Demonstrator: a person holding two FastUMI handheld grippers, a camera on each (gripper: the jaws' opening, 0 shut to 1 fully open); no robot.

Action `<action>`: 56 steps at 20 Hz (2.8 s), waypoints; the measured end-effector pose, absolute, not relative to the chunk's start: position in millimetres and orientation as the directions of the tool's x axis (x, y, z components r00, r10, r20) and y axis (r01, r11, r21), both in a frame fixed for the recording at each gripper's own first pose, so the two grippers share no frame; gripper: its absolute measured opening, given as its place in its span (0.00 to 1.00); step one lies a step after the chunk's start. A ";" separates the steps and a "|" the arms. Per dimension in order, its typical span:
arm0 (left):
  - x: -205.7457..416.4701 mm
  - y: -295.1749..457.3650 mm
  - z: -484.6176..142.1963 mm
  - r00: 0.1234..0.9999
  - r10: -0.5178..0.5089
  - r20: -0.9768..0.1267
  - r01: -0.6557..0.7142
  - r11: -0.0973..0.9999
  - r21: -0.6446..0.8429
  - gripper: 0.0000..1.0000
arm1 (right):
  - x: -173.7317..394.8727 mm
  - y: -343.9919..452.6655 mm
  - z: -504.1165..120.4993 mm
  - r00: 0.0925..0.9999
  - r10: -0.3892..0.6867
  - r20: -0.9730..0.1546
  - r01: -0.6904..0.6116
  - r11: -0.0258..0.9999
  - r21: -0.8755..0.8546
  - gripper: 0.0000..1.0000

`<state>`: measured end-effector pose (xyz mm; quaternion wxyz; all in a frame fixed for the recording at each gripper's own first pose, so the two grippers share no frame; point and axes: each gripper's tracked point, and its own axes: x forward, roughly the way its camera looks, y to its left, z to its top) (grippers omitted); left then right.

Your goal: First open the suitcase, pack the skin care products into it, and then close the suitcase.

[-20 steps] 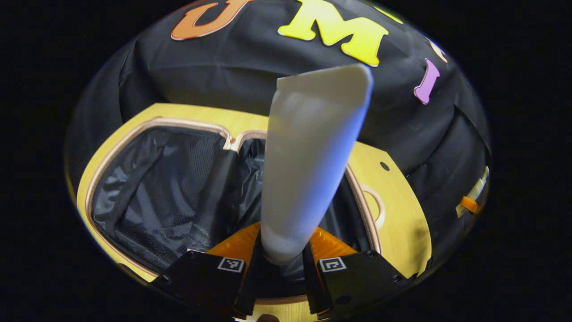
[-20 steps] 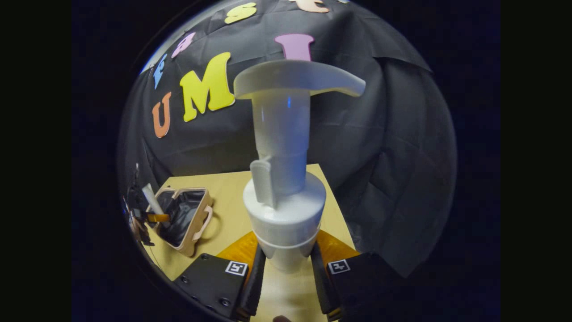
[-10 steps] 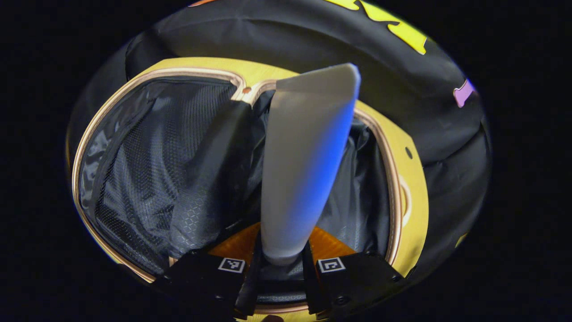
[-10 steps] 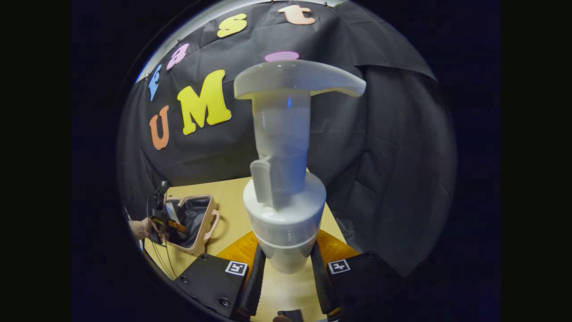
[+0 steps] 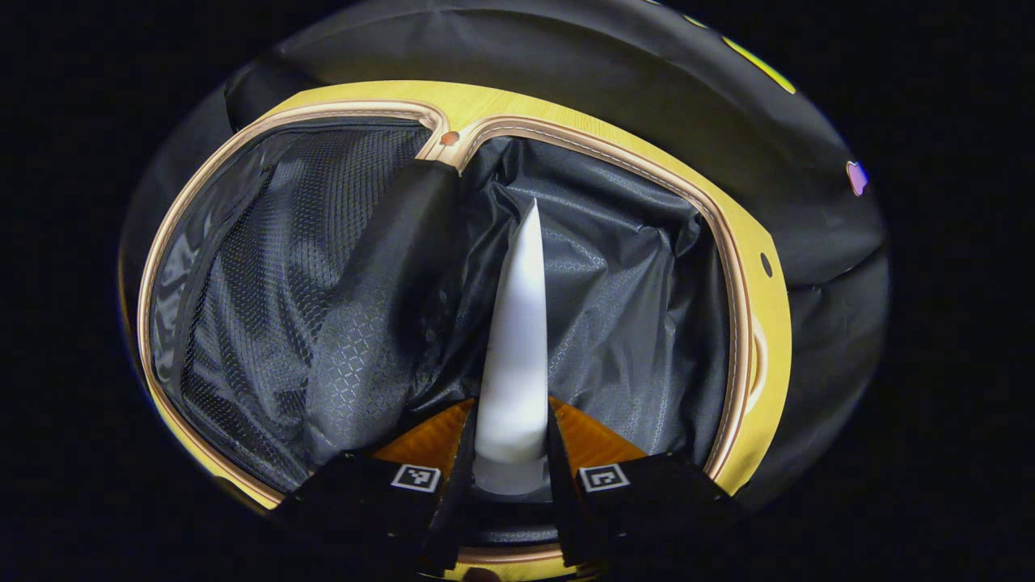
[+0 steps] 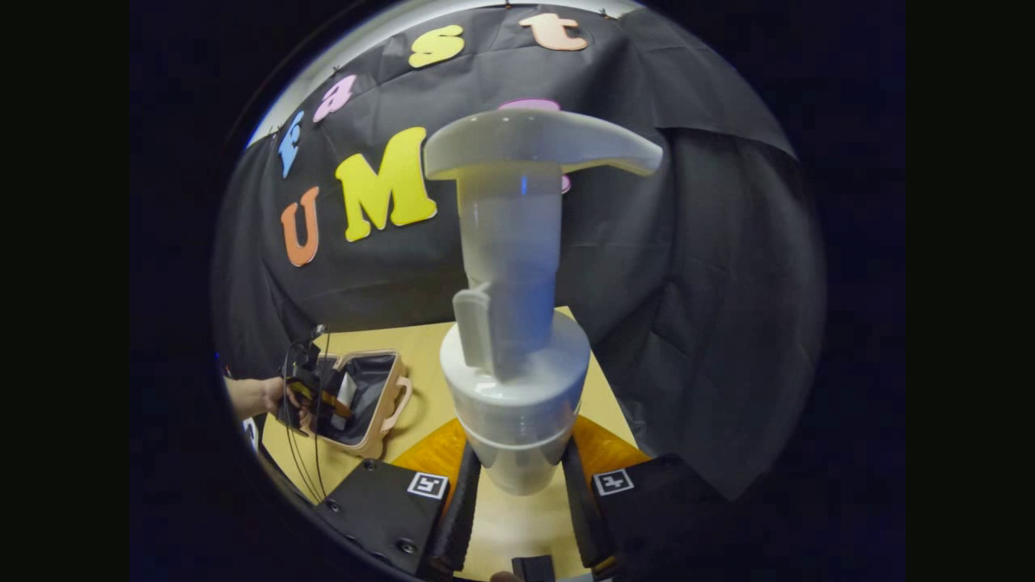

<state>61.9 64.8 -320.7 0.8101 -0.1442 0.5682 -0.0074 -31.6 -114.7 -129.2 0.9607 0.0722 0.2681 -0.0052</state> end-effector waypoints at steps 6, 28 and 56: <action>37.0 74.6 -272.5 0.450 -0.152 -0.880 -0.135 0.963 -0.235 0.79 | -20.8 -38.3 -124.7 0.843 0.178 -0.508 -0.136 0.984 0.119 0.48; -205.4 173.5 -186.1 0.805 -0.135 -0.578 -0.145 0.899 -0.412 0.87 | 98.5 261.1 -336.9 0.337 0.304 -0.891 -0.300 0.932 0.204 0.46; -69.5 343.4 -162.8 0.949 -0.017 -0.314 -0.120 0.904 -0.410 0.87 | 43.6 215.4 -198.1 0.585 0.341 -0.736 -0.375 0.918 0.127 0.74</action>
